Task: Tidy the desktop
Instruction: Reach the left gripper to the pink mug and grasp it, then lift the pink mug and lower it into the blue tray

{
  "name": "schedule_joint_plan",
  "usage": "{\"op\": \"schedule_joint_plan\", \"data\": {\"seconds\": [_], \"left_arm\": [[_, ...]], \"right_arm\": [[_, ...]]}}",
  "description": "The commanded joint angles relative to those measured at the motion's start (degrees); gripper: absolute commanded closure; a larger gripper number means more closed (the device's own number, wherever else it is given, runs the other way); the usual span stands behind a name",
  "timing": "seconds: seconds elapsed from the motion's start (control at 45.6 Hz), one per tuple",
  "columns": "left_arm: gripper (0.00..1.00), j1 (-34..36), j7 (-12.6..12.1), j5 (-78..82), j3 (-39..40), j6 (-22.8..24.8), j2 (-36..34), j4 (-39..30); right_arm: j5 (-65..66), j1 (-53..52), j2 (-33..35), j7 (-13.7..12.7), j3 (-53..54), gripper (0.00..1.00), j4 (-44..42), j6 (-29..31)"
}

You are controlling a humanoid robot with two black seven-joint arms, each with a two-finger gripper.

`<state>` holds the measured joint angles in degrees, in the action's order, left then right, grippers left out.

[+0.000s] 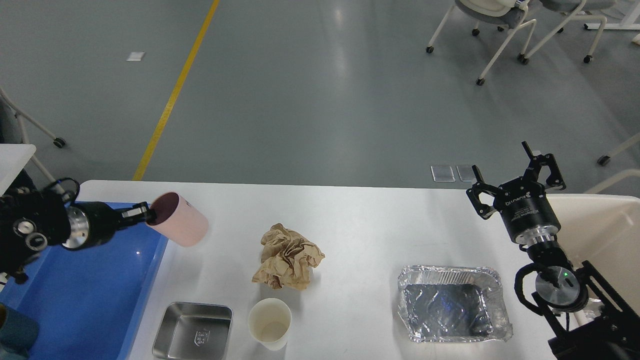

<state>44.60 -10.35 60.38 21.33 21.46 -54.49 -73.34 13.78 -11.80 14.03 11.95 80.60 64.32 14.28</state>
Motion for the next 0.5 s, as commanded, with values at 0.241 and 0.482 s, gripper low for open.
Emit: {"op": "schedule_joint_plan", "data": {"seconds": [0.241, 0.482], "left_arm": [[0.99, 15.3, -1.2, 0.2, -0.2, 16.3, -16.4, -3.8], [0.99, 7.4, -0.9, 3.2, -4.8, 8.3, -20.7, -3.4]], "right_arm": [[0.0, -0.4, -2.0, 0.0, -0.1, 0.0, 0.4, 0.0], [0.0, -0.4, -1.5, 0.0, -0.1, 0.0, 0.5, 0.0]]}}
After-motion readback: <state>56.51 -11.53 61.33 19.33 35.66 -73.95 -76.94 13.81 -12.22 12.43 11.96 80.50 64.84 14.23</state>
